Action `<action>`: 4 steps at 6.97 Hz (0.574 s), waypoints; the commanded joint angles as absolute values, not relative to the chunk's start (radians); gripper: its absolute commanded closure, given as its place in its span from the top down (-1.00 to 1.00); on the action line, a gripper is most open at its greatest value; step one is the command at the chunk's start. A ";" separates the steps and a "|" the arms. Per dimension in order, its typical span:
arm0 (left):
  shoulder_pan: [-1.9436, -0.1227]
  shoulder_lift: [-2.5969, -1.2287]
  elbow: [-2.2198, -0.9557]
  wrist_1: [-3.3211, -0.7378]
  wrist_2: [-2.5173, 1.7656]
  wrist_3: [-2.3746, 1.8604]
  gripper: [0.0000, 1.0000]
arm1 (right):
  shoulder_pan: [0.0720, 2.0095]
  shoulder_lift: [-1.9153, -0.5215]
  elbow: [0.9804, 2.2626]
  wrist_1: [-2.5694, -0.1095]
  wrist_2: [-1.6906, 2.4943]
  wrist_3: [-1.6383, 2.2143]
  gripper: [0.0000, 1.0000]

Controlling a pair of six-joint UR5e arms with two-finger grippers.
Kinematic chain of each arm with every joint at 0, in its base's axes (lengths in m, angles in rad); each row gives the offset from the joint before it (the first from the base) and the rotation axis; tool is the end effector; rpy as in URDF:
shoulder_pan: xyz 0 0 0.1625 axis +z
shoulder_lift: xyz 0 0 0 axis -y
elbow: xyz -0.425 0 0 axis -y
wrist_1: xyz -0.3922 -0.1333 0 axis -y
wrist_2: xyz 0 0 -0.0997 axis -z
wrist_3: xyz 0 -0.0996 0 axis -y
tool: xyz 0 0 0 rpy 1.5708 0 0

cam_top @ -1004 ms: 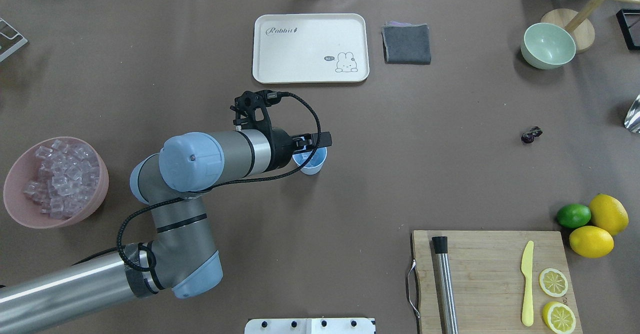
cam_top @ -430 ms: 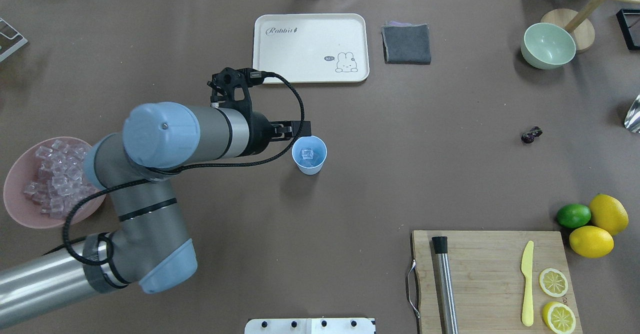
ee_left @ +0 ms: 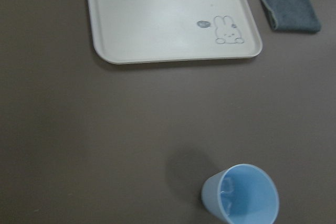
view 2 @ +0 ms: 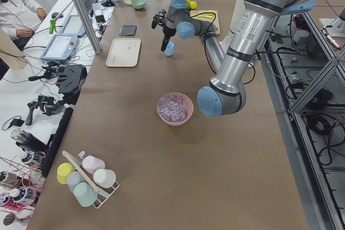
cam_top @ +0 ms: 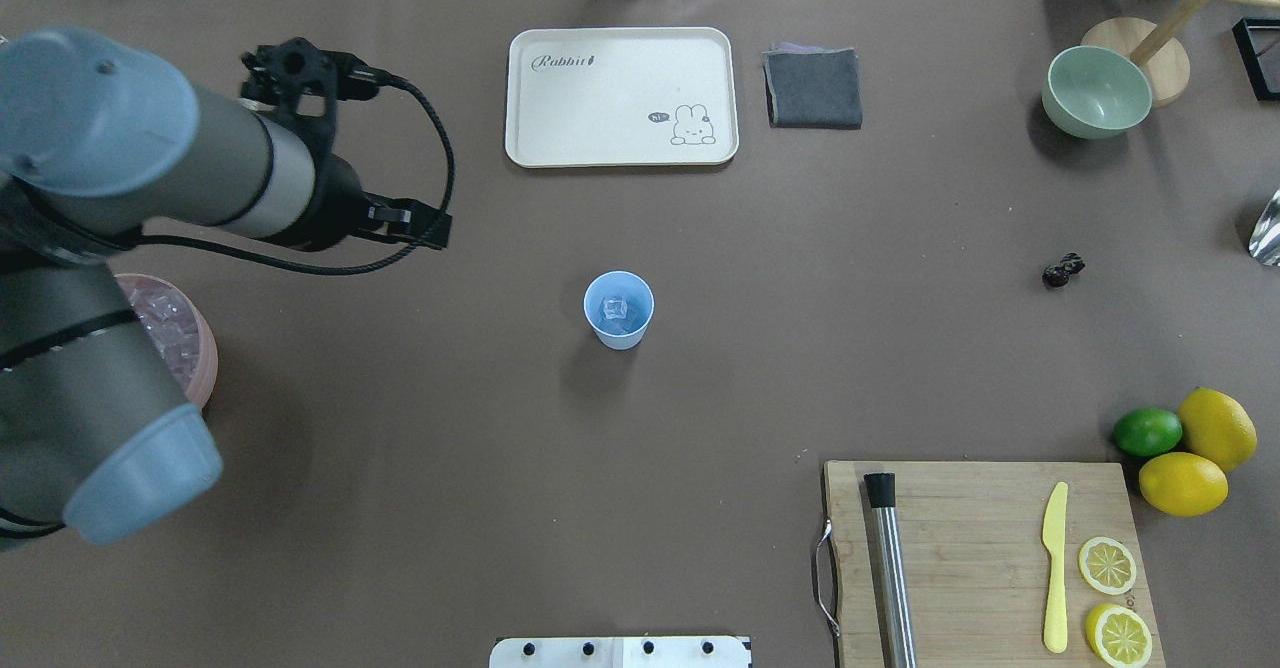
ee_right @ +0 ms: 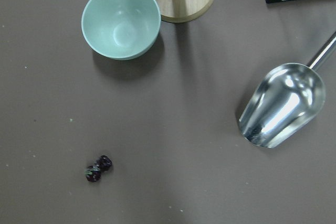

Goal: Put ice and cherries in cup

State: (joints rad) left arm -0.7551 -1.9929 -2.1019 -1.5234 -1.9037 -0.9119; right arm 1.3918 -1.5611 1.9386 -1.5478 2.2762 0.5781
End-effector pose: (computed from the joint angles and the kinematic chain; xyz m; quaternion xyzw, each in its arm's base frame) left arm 0.3219 -0.4413 0.2101 0.1670 0.4249 0.0298 0.8892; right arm -0.0196 -0.4945 0.4739 0.0483 -0.3836 0.1150 0.9151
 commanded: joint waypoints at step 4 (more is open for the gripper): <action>-1.271 -1.707 -2.047 -1.460 -2.220 -0.182 0.99 | 1.092 -1.463 1.890 -1.520 2.079 0.730 1.00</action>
